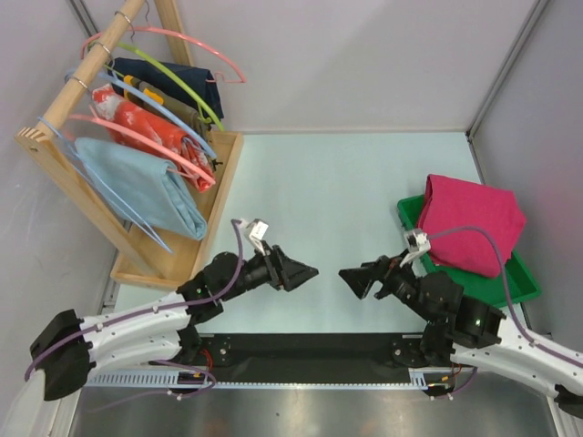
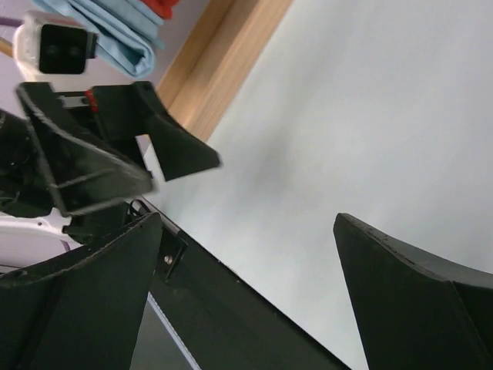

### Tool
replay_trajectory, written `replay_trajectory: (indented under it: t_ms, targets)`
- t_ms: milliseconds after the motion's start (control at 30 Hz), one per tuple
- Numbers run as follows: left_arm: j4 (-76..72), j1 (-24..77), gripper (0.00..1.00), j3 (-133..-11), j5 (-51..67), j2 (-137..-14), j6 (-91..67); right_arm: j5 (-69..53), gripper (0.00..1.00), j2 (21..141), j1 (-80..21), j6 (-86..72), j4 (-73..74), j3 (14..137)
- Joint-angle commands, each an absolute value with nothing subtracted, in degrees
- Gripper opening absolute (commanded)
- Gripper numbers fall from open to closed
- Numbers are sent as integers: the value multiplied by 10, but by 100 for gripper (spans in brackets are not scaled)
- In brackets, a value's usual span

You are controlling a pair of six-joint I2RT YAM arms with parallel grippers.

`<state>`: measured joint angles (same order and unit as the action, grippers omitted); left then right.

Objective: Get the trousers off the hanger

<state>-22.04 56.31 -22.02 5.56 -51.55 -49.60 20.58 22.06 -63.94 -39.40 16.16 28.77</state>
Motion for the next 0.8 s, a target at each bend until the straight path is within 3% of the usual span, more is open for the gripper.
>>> replay_trajectory:
  t_ms: [0, 200, 333, 767]
  targets:
    - [-484, 555, 79, -80, 36, -438, -589, 192, 100, 111, -642, -489, 18, 152]
    - [-556, 555, 79, 116, 3, -269, -668, 194, 100, 36, -647, -484, -103, 23]
    - [-448, 556, 79, 121, 16, -143, -647, 200, 100, 73, -647, -511, -210, -51]
    - [-458, 555, 82, 121, 61, -188, -646, 252, 100, 209, -650, -577, -223, -57]
